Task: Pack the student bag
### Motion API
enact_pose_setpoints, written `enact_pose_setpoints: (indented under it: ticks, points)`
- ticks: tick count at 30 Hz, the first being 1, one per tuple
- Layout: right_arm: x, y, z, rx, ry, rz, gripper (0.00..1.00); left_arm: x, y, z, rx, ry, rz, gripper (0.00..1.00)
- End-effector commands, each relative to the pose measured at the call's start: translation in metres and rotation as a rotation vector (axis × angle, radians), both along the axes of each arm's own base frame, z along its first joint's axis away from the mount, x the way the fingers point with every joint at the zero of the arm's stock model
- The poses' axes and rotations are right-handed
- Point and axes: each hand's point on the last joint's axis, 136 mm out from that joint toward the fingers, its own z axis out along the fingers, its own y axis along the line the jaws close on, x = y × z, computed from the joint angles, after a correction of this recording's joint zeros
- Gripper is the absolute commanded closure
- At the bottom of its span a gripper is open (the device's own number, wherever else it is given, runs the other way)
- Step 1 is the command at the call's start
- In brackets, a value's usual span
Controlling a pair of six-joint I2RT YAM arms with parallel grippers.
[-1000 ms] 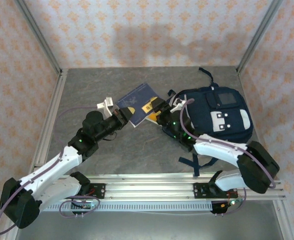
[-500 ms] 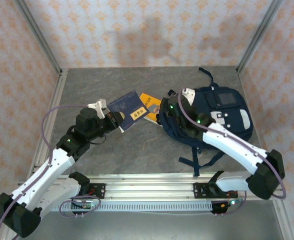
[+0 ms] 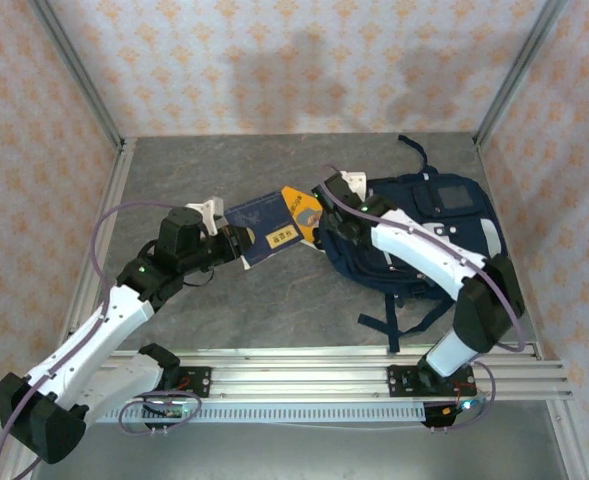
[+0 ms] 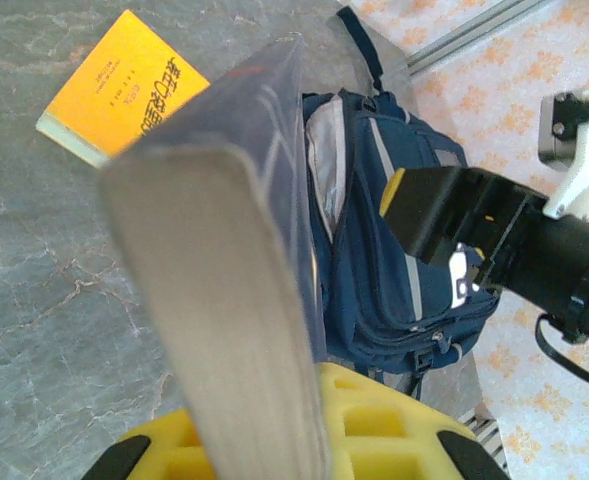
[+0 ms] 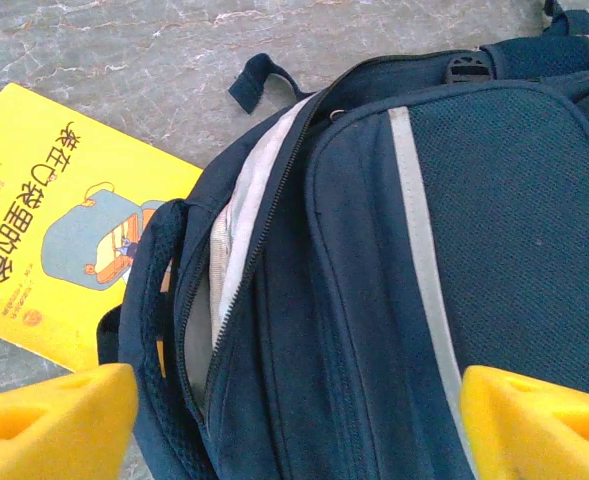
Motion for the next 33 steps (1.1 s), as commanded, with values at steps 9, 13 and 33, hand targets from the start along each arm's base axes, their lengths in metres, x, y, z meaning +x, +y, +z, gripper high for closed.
enact_pose_setpoints:
  ticks: [9,13,33]
  points:
    - [0.026,0.007,-0.030,0.237,0.071,-0.108,0.59,0.002,-0.004,0.009,0.006,-0.047,-0.054,1.00]
    - [0.032,0.022,-0.045,0.259,0.127,-0.070,0.58,0.003,-0.003,0.007,0.002,-0.045,-0.057,1.00]
    - [0.021,0.018,-0.007,0.262,0.054,0.056,1.00,0.004,0.000,0.007,0.001,-0.038,-0.048,1.00]
